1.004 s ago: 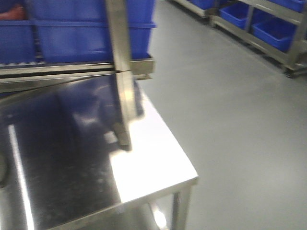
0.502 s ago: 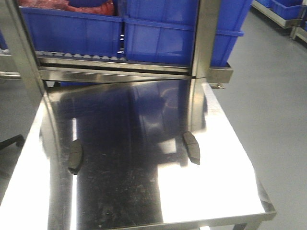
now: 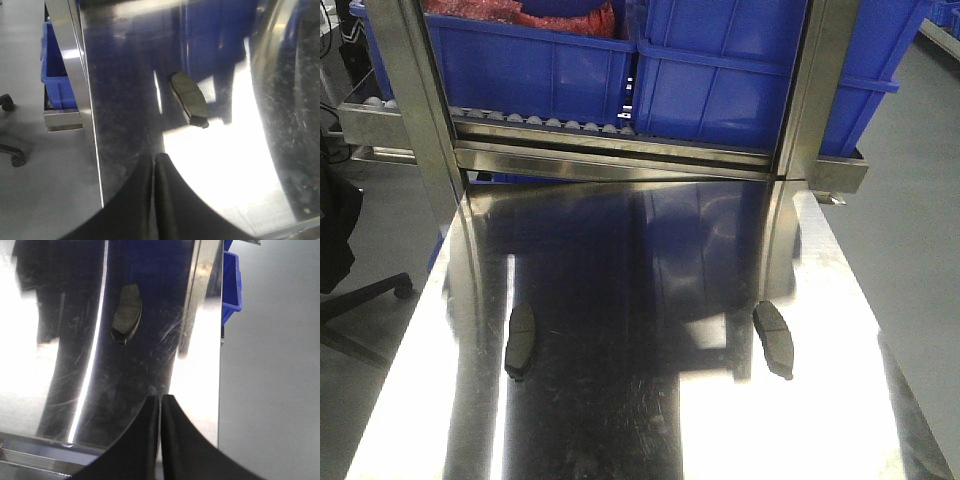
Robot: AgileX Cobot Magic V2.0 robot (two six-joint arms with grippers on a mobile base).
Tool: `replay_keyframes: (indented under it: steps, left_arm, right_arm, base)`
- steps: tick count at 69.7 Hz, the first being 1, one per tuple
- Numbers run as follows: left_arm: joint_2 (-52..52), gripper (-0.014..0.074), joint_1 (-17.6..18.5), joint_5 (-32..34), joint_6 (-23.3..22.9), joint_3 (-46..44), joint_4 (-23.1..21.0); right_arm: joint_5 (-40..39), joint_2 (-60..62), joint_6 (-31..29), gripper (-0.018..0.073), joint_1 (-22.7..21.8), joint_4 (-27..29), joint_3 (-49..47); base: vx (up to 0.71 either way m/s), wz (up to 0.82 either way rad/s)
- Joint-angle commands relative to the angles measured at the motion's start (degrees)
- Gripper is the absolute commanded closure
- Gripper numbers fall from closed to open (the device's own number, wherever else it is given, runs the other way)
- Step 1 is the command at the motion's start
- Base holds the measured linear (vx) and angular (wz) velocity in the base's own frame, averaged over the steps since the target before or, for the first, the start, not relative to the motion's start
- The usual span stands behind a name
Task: Move and align brake pads A on conveyor
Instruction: 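Turn the base to face the steel table with two pads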
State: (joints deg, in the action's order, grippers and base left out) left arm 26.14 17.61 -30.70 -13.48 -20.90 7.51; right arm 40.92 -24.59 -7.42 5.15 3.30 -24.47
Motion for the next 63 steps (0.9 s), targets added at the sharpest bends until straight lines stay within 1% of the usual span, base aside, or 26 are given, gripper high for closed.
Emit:
replay_keyframes:
  steps: [1, 36, 63]
  left_arm:
    - [0.4, 0.0603, 0.4, 3.6, -0.2, -1.6, 0.1]
    - [0.4, 0.0603, 0.4, 3.6, -0.2, -1.6, 0.1]
    - [0.4, 0.0603, 0.4, 3.6, -0.2, -1.6, 0.1]
  right_arm:
    - [-3.7, -0.4, -0.3, 0.0563, -0.1, -0.2, -1.5]
    - [-3.7, -0.4, -0.3, 0.0563, -0.1, -0.2, -1.5]
    - [-3.7, -0.4, -0.3, 0.0563, -0.1, -0.2, -1.5]
  base:
    - [0.1, 0.02]
    - [0.09, -0.01]
    - [0.01, 0.01]
